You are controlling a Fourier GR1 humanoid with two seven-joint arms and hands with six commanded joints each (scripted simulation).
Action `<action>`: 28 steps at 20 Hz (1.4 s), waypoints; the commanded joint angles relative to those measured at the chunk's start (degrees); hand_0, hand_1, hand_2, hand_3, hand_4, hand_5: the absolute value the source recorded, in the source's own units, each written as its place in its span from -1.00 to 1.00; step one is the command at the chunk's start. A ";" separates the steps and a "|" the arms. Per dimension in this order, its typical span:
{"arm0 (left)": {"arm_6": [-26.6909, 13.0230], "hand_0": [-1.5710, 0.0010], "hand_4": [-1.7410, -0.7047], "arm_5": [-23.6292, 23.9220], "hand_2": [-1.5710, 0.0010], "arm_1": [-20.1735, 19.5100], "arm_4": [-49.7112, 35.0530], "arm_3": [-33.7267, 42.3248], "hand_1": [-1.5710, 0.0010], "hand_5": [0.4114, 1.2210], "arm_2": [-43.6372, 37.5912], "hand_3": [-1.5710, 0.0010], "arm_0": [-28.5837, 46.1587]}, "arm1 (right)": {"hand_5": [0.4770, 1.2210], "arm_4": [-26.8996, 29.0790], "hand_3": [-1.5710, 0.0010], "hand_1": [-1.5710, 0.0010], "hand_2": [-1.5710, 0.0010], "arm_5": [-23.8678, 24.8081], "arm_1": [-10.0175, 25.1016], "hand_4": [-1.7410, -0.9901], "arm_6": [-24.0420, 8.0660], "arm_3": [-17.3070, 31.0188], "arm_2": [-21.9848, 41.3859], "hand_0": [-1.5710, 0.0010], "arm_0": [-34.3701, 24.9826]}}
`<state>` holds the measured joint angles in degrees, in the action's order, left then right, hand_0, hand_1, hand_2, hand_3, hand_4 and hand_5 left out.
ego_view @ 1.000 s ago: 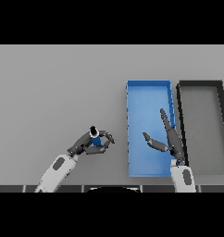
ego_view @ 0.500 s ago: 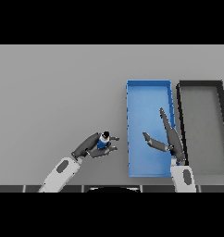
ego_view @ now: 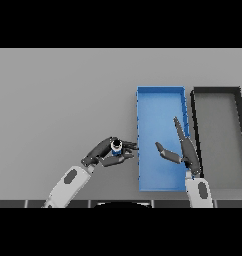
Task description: Pick up the blue pipe and place it into the blue bin.
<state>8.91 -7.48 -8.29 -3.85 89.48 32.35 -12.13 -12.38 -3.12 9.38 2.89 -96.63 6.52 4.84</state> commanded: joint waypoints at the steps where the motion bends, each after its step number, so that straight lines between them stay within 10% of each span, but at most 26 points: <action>1: -0.92 -0.99 -0.48 -0.52 -0.99 -0.08 -0.18 0.88 -0.99 0.99 0.12 -0.99 -0.09 | -0.77 -0.12 1.00 1.00 1.00 0.05 -0.34 0.63 0.02 -0.63 0.38 1.00 0.24; 14: -4.60 -1.00 -0.49 -4.30 -1.00 1.29 0.99 2.80 -1.00 1.00 -1.12 -1.00 0.41 | -0.73 -7.30 1.00 0.99 1.00 11.03 -7.95 0.46 0.46 -9.21 2.86 1.00 13.57; 20: -4.30 -1.00 -0.49 -5.39 -1.00 2.14 3.03 2.05 -1.00 1.00 -1.83 -1.00 0.75 | -0.68 3.10 1.00 0.99 0.97 3.36 -5.59 0.52 8.08 -17.77 2.82 1.00 13.31; 25: -4.86 -1.00 -0.48 -6.63 -1.00 2.62 3.52 2.86 -1.00 1.00 -2.73 -1.00 0.75 | -0.79 6.29 1.00 1.00 0.99 -5.29 1.93 0.48 -8.40 -24.65 5.19 1.00 8.58; 28: -5.79 -1.00 -0.48 -6.94 -1.00 3.37 4.16 2.70 -1.00 1.00 -3.08 -1.00 0.36 | -0.84 5.90 1.00 1.00 1.00 -8.65 3.85 0.39 -11.89 -25.43 8.08 1.00 3.23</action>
<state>3.05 -14.47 -4.91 0.40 92.16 29.27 -11.85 -6.46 -11.79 13.18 -8.88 -121.47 14.61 8.03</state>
